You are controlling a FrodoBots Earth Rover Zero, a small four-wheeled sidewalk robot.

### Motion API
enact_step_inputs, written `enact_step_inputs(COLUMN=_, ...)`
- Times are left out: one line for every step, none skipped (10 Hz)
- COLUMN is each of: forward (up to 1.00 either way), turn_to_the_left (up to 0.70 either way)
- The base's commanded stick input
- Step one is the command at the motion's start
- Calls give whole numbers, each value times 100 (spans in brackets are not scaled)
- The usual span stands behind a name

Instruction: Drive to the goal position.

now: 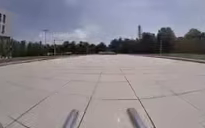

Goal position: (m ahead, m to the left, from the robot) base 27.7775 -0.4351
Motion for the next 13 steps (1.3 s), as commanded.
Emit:
enact_step_inputs(forward=70, turn_to_the_left=0)
enact_step_inputs(forward=70, turn_to_the_left=0)
enact_step_inputs(forward=70, turn_to_the_left=0)
enact_step_inputs(forward=70, turn_to_the_left=0)
enact_step_inputs(forward=70, turn_to_the_left=0)
enact_step_inputs(forward=70, turn_to_the_left=0)
enact_step_inputs(forward=70, turn_to_the_left=0)
enact_step_inputs(forward=70, turn_to_the_left=0)
enact_step_inputs(forward=70, turn_to_the_left=0)
enact_step_inputs(forward=70, turn_to_the_left=0)
enact_step_inputs(forward=70, turn_to_the_left=0)
enact_step_inputs(forward=70, turn_to_the_left=0)
enact_step_inputs(forward=70, turn_to_the_left=0)
